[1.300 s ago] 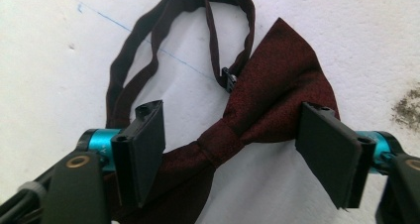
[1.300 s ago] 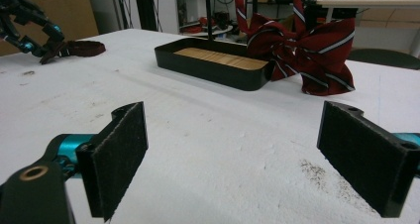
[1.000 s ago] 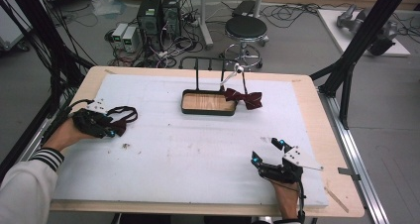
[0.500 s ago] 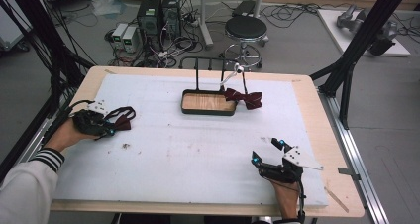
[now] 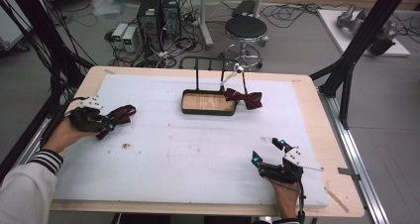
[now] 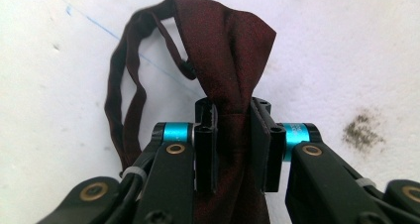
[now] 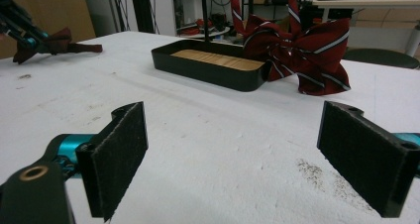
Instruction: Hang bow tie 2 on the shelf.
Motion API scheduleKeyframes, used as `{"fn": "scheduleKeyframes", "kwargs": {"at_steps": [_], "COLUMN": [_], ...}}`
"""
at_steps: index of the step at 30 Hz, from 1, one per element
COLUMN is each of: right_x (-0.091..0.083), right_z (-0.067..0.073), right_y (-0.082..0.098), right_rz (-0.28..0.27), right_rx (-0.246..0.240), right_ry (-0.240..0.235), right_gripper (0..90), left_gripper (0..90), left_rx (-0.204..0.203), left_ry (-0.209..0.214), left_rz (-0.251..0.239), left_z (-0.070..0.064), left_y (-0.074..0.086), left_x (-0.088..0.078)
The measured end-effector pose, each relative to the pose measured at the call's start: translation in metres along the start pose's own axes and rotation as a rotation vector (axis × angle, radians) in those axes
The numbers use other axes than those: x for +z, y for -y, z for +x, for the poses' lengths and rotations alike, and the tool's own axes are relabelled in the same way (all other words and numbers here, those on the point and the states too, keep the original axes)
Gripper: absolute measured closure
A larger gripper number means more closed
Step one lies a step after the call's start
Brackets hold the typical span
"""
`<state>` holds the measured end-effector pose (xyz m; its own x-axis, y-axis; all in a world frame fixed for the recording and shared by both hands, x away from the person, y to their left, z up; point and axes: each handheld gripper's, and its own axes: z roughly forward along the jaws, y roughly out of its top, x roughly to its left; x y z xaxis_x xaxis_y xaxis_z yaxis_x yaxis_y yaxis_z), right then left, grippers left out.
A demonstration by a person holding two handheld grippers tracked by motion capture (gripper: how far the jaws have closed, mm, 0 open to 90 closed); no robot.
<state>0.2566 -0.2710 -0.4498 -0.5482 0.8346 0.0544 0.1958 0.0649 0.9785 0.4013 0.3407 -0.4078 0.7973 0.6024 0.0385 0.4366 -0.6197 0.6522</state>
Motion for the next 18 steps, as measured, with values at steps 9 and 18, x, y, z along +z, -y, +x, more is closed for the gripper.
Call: {"fn": "scheduleKeyframes", "kwargs": {"at_steps": [9,18], "right_x": [0.0,0.0], "right_z": [0.0,0.001], "right_y": [0.0,0.0], "right_rz": [-0.003,-0.003], "right_rx": [-0.009,-0.008], "right_ry": [0.005,0.004], "right_gripper": [11.3,11.3], "left_gripper": [74.5,74.5], "left_rx": [-0.024,-0.05], "left_ry": [-0.04,-0.012], "left_rz": [-0.12,-0.241], "left_z": [-0.006,-0.016], "left_y": [-0.008,-0.023], "left_x": [-0.008,-0.014]}}
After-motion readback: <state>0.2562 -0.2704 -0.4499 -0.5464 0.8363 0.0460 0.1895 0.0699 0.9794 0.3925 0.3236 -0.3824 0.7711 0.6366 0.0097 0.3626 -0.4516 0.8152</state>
